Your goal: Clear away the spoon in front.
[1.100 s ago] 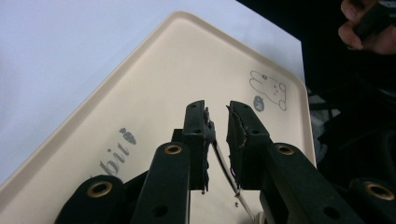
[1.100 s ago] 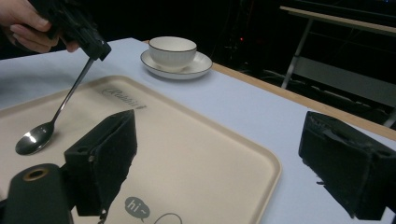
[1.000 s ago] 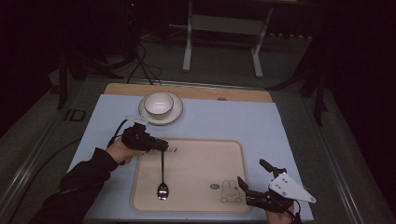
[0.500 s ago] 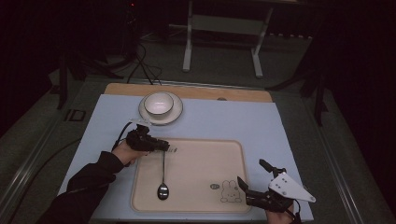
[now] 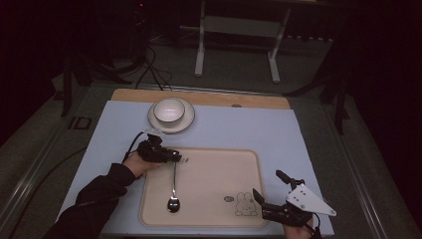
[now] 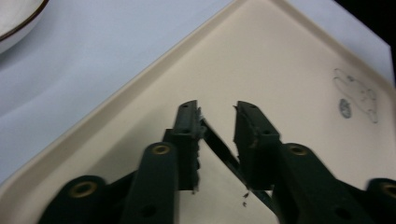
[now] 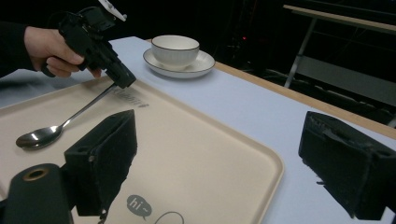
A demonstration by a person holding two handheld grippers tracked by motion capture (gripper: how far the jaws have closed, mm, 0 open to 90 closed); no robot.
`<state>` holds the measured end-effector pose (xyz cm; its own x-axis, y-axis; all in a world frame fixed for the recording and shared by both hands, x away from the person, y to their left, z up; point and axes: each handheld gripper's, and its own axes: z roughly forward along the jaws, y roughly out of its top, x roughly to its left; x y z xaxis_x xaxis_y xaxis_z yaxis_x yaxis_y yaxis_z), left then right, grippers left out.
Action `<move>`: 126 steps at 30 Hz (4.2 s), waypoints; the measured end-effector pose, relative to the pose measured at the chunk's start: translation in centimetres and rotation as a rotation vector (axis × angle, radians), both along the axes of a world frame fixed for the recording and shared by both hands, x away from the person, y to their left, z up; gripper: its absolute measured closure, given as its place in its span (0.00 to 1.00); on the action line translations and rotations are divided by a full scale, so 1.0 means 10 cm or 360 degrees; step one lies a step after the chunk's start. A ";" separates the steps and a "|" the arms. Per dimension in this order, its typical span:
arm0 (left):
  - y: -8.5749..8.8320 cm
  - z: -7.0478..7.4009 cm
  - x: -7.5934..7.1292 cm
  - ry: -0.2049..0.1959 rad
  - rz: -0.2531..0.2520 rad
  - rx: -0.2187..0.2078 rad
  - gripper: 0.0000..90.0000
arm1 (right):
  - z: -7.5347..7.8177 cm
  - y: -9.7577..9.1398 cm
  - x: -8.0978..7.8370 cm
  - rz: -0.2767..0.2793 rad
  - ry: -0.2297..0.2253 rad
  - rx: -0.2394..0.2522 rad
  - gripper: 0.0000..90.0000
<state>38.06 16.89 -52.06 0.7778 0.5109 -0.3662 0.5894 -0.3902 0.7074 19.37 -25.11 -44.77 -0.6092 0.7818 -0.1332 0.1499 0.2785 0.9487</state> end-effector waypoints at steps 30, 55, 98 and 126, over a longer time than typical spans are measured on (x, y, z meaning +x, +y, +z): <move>-0.15 -0.10 0.07 -0.0060 0.0082 0.0173 0.74 | 0.00 -0.01 0.00 0.0021 0.0018 0.0015 0.13; -0.12 0.42 -0.18 -0.0115 0.0056 -0.0053 0.17 | -0.02 -0.05 0.02 -0.0018 0.0041 0.0019 0.13; -0.02 0.73 -1.13 -0.0442 0.0031 -0.0126 0.02 | -0.01 -0.03 0.01 -0.0023 0.0040 0.0006 0.13; 0.11 0.28 -1.20 -0.0467 0.0081 -0.0117 0.02 | -0.05 -0.03 0.04 -0.0014 0.0081 -0.0012 0.13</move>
